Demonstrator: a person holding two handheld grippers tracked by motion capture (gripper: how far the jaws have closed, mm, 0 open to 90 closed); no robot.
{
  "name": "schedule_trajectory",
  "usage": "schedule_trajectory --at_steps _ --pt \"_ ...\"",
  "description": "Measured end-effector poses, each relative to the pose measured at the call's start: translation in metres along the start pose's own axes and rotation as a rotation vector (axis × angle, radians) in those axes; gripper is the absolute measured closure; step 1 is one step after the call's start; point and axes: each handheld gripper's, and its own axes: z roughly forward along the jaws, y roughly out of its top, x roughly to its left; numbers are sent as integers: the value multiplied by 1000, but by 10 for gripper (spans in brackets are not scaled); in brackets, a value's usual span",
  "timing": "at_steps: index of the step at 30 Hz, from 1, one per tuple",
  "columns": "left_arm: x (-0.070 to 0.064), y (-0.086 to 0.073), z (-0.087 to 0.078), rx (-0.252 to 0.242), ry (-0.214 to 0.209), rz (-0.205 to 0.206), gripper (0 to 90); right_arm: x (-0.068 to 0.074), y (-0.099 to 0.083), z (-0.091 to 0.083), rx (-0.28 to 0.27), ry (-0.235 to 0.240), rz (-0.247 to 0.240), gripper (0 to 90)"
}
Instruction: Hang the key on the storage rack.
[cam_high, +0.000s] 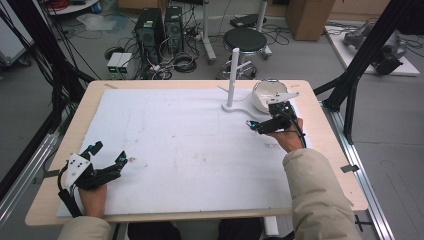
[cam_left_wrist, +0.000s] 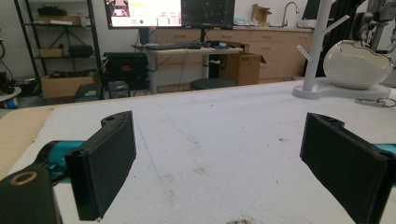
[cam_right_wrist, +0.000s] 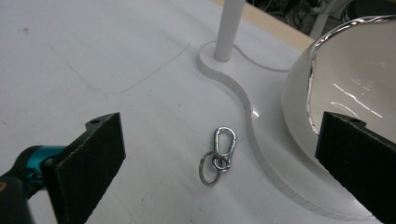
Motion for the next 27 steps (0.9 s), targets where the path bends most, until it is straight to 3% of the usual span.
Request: schedule_trajectory --at_steps 10,15,18,20,22,25,27 --pt "0 0 0 -1 0 1 109 2 1 28 135 43 -6 39" --pt "0 0 0 0 -1 2 109 -1 -1 40 196 37 -1 59" --pt "0 0 0 0 -2 2 109 -2 -4 44 238 63 37 173" --pt "0 0 0 0 0 4 109 -3 -6 46 258 61 44 203" --pt "0 0 0 -1 0 1 109 -4 -7 47 272 48 29 271" --pt "0 0 0 -1 -1 -1 109 -5 -7 48 281 37 36 304" --pt "0 0 0 -1 0 1 109 -6 -7 48 288 35 32 394"
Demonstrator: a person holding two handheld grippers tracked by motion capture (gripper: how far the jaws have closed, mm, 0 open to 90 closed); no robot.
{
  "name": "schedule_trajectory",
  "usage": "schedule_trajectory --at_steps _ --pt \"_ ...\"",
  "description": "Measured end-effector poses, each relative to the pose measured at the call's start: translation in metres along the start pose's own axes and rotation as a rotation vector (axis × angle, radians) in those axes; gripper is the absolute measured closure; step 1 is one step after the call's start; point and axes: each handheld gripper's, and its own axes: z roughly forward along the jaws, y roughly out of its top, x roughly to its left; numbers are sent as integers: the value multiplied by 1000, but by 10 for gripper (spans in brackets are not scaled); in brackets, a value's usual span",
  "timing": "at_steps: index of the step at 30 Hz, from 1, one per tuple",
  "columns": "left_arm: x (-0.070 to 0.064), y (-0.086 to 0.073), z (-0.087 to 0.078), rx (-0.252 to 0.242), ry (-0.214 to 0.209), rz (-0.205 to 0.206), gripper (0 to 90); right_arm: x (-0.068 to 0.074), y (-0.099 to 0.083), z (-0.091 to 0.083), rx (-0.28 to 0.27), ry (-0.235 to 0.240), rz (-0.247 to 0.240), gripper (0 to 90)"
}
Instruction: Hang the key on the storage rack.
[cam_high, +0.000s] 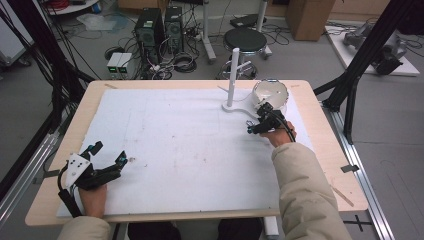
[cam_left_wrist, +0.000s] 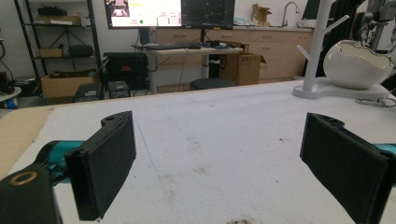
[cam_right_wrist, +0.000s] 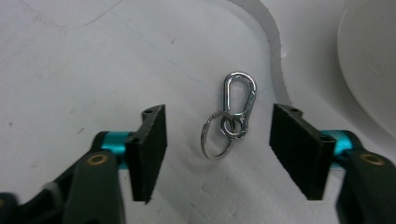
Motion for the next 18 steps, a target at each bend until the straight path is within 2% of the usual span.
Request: schedule_trajectory --at_steps 10,12,16,18 --pt "0 0 0 1 -1 1 109 2 0 5 59 8 4 578" --pt "0 0 0 1 -1 2 109 1 0 6 58 9 -1 607" --pt "0 0 0 1 -1 3 109 1 -1 5 71 4 24 673" --pt "0 0 0 1 -1 1 109 0 -1 6 73 1 15 692"
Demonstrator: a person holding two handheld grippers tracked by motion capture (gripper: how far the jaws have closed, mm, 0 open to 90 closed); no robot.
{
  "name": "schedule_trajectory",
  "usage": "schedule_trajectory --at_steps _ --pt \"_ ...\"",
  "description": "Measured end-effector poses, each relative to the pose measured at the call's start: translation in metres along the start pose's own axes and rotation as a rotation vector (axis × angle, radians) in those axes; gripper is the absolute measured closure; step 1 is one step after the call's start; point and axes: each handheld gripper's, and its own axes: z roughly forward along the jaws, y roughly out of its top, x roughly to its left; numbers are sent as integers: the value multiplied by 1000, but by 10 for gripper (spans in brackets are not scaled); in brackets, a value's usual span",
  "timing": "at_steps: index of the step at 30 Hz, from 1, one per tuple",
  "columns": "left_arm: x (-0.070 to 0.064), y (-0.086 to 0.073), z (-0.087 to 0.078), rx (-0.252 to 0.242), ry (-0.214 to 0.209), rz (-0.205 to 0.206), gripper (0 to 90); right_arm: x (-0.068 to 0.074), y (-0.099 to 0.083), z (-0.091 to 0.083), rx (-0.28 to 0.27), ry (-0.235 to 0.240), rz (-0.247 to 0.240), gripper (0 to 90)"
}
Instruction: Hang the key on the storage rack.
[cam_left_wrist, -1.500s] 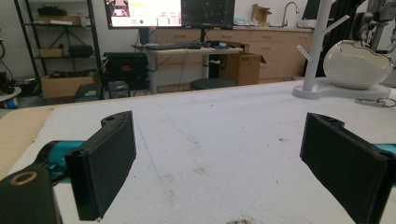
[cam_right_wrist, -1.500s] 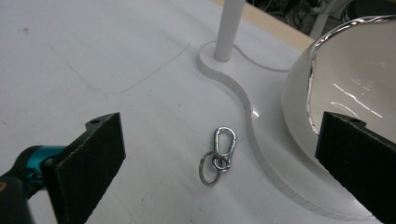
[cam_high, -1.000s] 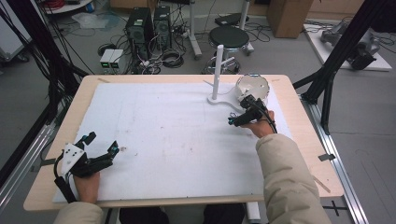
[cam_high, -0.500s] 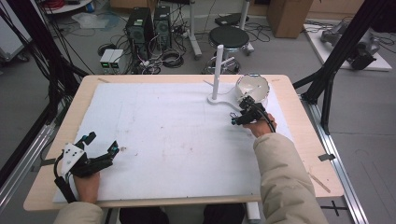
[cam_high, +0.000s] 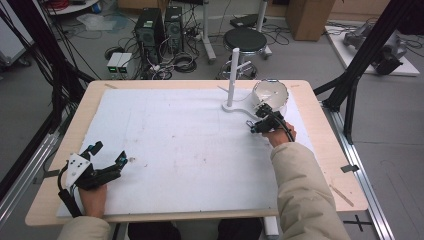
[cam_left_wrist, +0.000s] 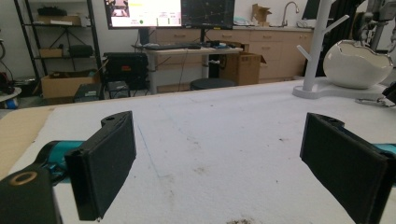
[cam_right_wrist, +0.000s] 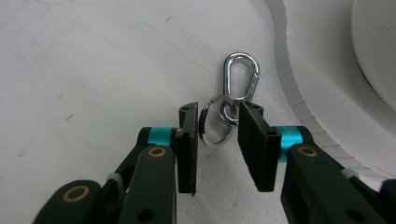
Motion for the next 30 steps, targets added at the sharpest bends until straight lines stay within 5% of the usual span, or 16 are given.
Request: schedule_trajectory --at_steps 30 --pt "0 0 0 0 0 2 109 -1 1 -2 14 -56 8 892"
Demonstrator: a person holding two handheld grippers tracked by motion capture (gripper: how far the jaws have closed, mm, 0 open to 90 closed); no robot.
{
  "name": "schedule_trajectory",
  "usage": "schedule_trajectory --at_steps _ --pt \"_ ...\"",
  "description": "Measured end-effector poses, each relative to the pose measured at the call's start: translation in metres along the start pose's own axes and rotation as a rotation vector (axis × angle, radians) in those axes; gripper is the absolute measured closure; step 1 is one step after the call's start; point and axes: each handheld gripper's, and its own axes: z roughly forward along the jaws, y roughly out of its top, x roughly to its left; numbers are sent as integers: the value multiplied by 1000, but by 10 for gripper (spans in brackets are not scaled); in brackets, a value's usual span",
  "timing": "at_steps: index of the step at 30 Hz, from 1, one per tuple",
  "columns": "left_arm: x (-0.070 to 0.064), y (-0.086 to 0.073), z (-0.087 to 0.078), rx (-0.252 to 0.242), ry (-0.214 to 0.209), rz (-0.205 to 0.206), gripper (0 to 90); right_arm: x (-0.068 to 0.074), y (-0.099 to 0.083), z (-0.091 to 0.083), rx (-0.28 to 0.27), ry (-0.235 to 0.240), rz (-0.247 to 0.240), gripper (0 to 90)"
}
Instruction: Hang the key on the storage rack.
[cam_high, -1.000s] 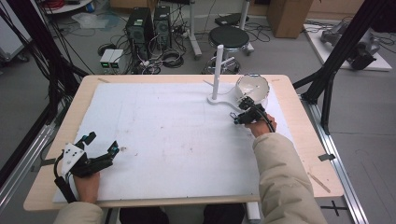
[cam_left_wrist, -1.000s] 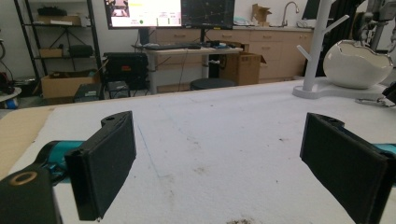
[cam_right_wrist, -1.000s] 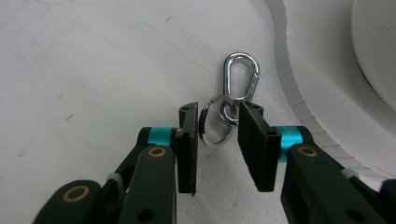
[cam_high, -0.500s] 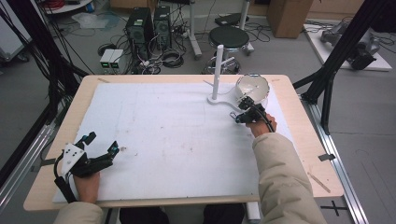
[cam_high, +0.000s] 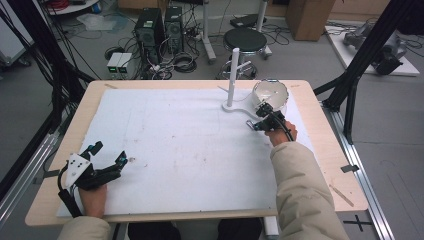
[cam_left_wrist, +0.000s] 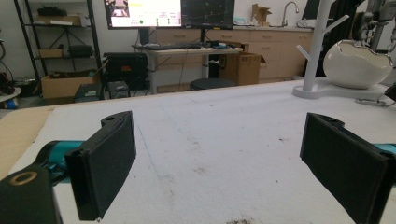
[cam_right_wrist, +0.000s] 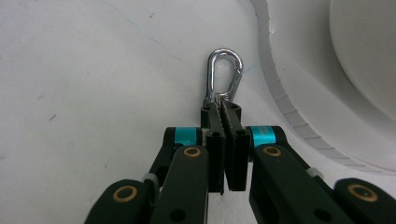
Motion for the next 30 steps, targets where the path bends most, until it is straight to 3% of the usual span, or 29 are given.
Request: schedule_trajectory --at_steps 6,10,12,15,19,24,30 --pt "0 0 0 1 0 -1 109 -1 -1 -3 -14 19 23 894" --pt "0 0 0 0 0 -2 109 -5 -1 -9 -69 44 43 894" --pt "0 0 0 0 -1 1 109 -8 -3 -16 -111 72 90 894" --pt "0 0 0 0 -1 1 109 -9 -4 -19 -130 83 109 895" --pt "0 0 0 2 1 2 109 -12 -2 -32 -203 117 140 895" --pt "0 0 0 3 1 1 109 -11 6 -44 -235 134 124 896" --pt "0 0 0 2 1 0 109 -11 23 -68 -380 215 121 895"
